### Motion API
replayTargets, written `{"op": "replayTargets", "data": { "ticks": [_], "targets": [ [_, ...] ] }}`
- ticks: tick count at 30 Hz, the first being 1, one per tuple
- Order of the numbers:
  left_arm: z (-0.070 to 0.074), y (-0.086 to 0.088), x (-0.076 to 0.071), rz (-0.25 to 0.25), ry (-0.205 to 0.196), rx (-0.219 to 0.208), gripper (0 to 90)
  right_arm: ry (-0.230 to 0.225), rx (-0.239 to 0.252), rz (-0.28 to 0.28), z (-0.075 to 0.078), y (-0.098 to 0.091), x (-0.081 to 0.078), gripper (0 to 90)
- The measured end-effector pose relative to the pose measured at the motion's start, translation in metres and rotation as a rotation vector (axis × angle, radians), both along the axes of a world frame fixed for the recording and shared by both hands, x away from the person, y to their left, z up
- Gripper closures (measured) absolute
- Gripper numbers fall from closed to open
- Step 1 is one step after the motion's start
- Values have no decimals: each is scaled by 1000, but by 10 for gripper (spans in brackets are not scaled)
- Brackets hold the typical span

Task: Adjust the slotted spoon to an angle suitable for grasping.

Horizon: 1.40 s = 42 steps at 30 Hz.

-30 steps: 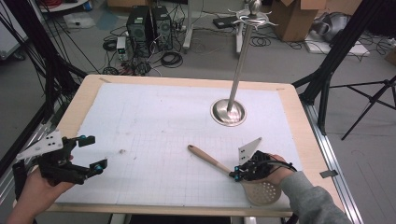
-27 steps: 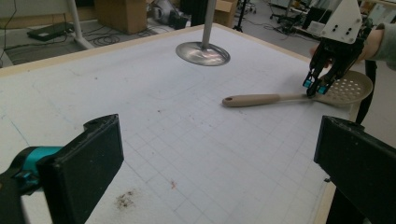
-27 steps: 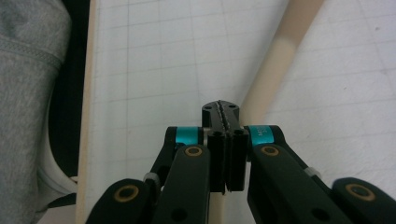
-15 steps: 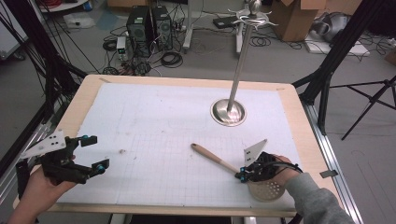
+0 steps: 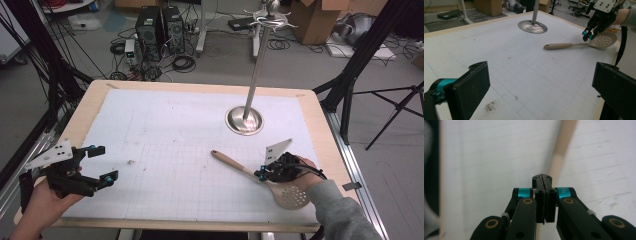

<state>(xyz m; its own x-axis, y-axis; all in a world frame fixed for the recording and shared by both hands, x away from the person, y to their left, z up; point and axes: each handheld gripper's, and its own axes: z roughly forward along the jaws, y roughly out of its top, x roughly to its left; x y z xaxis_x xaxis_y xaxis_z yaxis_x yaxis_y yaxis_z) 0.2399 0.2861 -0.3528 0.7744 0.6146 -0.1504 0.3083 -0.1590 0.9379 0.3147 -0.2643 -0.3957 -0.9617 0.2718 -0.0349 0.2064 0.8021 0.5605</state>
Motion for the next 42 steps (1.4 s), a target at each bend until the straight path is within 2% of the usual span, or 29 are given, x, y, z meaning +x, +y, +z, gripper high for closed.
{"op": "replayTargets", "data": {
  "ticks": [3,6,8,11,12,13,16,19,22,26,29,34,35,38,42],
  "targets": [
    [1,0,-1,-4,-3,2,18,-14,13,-89,-3,11,9,900],
    [1,1,0,0,-3,-3,19,-30,18,-154,-4,21,17,900],
    [1,2,0,3,-2,-7,18,-25,1,-183,-7,27,22,900],
    [1,4,0,4,-3,-6,18,-22,-44,-169,-15,37,26,900],
    [2,5,0,2,-4,-3,18,-12,-47,-156,-17,41,26,900],
    [2,5,0,5,-8,-5,19,-22,-54,-152,-18,43,26,900],
    [2,5,-1,7,-7,-9,19,3,-40,-133,-19,46,26,900],
    [2,4,-1,4,-5,-8,19,24,-28,-65,-19,51,21,900],
    [2,2,-1,1,-4,-3,19,0,-44,-30,-19,56,18,900],
    [3,3,-1,-1,-13,-5,19,-33,20,-62,-10,49,18,899],
    [5,4,-1,1,-24,-11,19,-37,74,-68,-1,35,16,885],
    [9,9,-2,13,-34,-20,18,-59,126,-66,9,18,7,783],
    [10,10,-2,14,-39,-20,18,-54,139,-64,11,15,5,718],
    [12,10,-1,14,-42,-26,18,-55,165,-57,15,12,-2,624],
    [14,9,2,9,-44,-31,18,-18,195,-99,20,9,-7,433]
  ]
}}
